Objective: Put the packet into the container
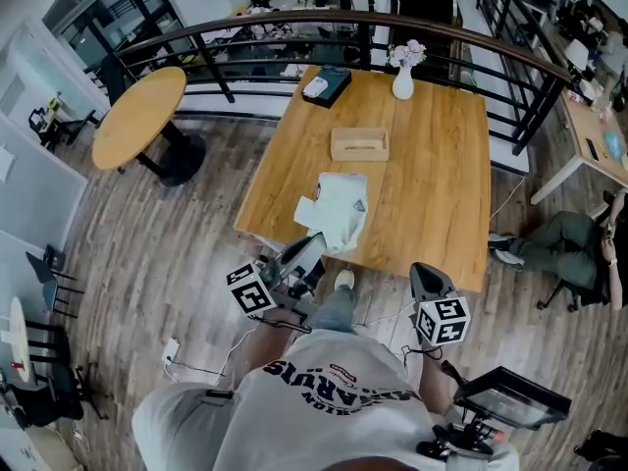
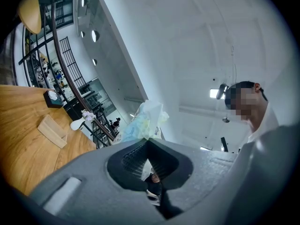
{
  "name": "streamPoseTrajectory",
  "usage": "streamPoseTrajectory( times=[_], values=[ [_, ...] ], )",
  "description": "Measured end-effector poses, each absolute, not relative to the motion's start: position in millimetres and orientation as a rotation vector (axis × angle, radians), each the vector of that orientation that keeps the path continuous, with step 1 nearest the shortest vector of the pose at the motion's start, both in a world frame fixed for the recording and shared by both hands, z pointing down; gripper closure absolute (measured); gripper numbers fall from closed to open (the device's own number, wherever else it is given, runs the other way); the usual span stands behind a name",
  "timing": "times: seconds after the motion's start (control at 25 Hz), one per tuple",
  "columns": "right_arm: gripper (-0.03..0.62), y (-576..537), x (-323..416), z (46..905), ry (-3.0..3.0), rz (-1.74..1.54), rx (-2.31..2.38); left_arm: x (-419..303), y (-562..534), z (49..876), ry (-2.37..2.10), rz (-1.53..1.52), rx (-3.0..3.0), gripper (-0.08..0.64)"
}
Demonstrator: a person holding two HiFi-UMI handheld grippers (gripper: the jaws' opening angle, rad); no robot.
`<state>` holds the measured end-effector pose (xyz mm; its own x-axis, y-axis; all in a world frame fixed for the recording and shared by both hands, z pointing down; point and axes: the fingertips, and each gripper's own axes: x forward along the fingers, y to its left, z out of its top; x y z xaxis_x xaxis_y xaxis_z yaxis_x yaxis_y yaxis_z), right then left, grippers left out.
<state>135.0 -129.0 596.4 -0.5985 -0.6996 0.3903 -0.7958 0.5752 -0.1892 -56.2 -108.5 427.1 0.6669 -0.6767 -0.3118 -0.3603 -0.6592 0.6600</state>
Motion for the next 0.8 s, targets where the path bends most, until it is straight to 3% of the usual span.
streamPoseTrajectory(
  times=[0.8],
  values=[
    [0.581,-249.8,99.8,581.2,-2.477,0.502,1.240,-86.3,-241.3,429.7,-0.731,-0.765,2.282,0.555]
  ],
)
